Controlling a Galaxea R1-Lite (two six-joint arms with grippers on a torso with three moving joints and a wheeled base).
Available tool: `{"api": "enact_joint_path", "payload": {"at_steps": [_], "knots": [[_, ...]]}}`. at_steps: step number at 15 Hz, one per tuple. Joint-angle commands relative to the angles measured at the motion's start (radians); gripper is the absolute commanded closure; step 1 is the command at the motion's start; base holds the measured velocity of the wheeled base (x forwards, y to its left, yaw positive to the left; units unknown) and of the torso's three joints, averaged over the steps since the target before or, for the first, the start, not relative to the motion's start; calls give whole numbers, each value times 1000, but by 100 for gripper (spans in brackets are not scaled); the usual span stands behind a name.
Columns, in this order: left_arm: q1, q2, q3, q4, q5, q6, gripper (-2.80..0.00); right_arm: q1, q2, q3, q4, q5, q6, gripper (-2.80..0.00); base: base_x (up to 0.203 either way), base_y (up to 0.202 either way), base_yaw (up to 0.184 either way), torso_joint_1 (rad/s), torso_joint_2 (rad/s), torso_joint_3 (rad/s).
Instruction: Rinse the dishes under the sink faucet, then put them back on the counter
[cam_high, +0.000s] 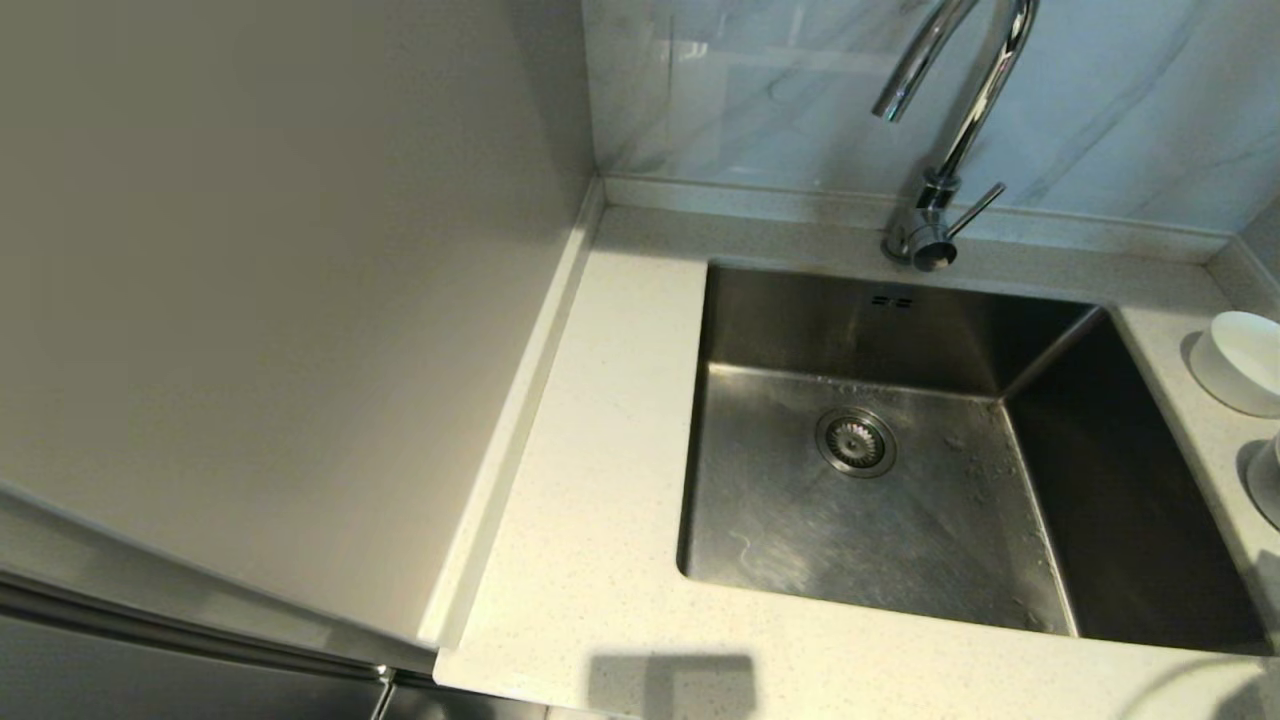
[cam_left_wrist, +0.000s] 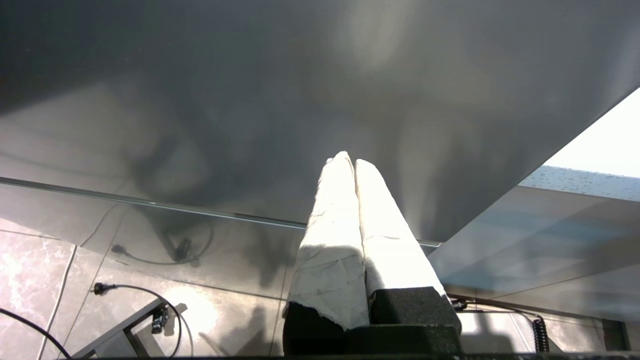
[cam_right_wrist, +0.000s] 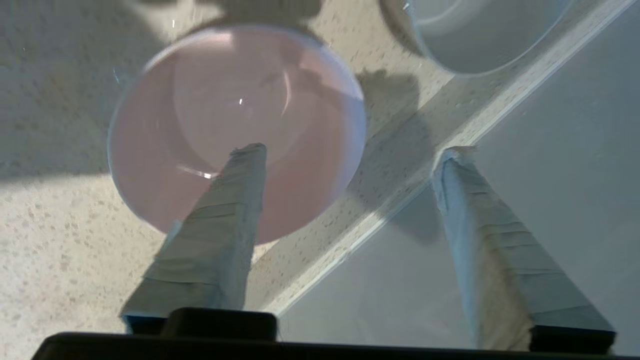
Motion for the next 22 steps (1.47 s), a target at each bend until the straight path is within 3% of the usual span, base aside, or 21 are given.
{"api": "enact_joint_path", "payload": {"at_steps": [1, 3, 6, 7, 9, 12, 15, 16, 19, 22], "knots": [[0, -3, 0, 0, 0, -1, 0, 1, -31, -2, 5, 46, -5, -280, 0, 0, 0, 0, 0, 0], [0, -3, 0, 0, 0, -1, 0, 32, -56, -21, 5, 131, 4, -280, 0, 0, 0, 0, 0, 0], [0, -3, 0, 0, 0, -1, 0, 156, -100, -73, 1, 171, 166, -280, 0, 0, 0, 0, 0, 0], [0, -3, 0, 0, 0, -1, 0, 211, -108, -95, -1, 167, 232, 0, 0, 0, 0, 0, 0, 0], [0, -3, 0, 0, 0, -1, 0, 315, -119, -145, -17, 124, 366, 0, 0, 0, 0, 0, 0, 0], [0, -3, 0, 0, 0, -1, 0, 485, -125, -199, -112, -3, 615, 0, 0, 0, 0, 0, 0, 0], [0, -3, 0, 0, -1, -1, 0, 660, -124, -319, -170, -255, 912, 0, 0, 0, 0, 0, 0, 0], [0, -3, 0, 0, 0, -1, 0, 698, -126, -371, -176, -304, 1023, 0, 0, 0, 0, 0, 0, 0], [0, -3, 0, 0, 0, -1, 0, 724, -165, -487, -181, -344, 1303, 0, 0, 0, 0, 0, 0, 0], [0, -3, 0, 0, 0, -1, 0, 719, -280, -422, -179, -353, 1484, 0, 0, 0, 0, 0, 0, 0]]}}
